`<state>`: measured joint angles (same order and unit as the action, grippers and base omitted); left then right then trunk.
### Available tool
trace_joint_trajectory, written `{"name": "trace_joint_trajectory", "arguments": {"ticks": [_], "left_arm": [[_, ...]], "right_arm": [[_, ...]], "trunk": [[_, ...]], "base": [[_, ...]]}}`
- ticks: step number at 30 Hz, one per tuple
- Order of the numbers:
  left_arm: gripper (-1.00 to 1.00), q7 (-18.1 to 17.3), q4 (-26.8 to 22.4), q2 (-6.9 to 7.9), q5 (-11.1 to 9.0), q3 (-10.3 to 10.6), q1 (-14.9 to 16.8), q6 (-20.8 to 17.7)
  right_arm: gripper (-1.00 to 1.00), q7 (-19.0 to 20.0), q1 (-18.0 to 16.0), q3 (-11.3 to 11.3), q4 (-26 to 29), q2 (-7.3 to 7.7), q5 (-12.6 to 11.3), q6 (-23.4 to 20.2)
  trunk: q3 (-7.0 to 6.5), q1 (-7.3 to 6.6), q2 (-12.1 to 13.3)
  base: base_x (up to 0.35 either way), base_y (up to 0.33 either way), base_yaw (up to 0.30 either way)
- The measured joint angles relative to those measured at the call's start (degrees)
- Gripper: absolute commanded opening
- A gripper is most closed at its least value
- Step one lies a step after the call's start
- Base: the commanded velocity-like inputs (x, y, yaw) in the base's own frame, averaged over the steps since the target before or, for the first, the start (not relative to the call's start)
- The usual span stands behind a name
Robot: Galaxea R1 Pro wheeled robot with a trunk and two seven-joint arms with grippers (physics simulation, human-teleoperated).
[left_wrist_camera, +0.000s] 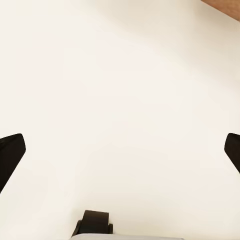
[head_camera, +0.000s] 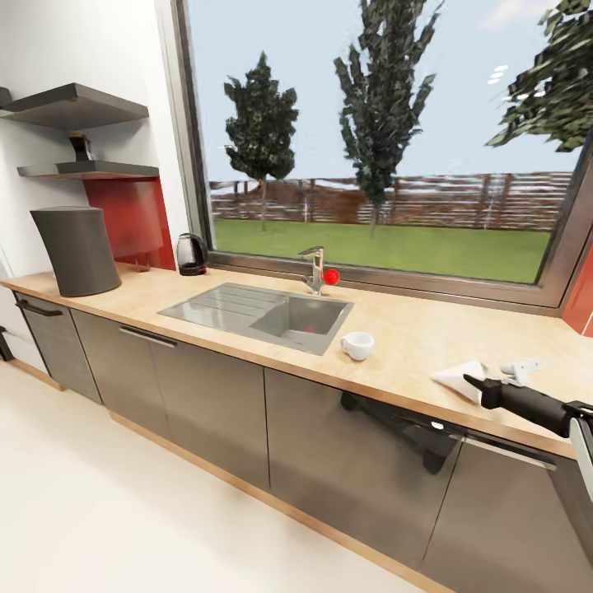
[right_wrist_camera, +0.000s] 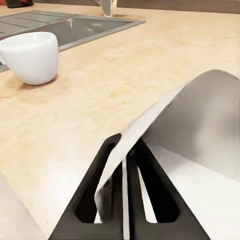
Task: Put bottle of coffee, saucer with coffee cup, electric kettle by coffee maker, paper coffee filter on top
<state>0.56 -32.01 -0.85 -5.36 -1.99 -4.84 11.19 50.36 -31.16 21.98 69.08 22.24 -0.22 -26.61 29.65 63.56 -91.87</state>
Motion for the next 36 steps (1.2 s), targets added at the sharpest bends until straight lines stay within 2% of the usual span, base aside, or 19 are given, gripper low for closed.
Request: {"name": "trace_joint_trajectory", "arguments": {"ticks": [16,30,36], "left_arm": [[1.0,0.0,0.0,0.0,-0.04,0.0,0.01,0.0],[1.0,0.0,0.0,0.0,-0.02,0.0,0.01,0.0],[1.0,0.0,0.0,0.0,-0.04,0.0,0.01,0.0]], "right_arm": [[-1.0,0.06,0.0,0.03,-0.02,0.0,-0.11,-0.12],[-1.0,0.06,0.0,0.05,-0.01,0.0,-0.11,-0.12],[-1.0,0.06,0.01,0.07,-0.01,0.0,-0.11,-0.14]], "trunk": [[0.0,0.0,0.0],[-2.51,-3.07,5.6],[-2.69,-3.29,6.0]], "base": [[0.0,0.0,0.0],[0.0,0.0,0.0],[0.0,0.0,0.0]]}}
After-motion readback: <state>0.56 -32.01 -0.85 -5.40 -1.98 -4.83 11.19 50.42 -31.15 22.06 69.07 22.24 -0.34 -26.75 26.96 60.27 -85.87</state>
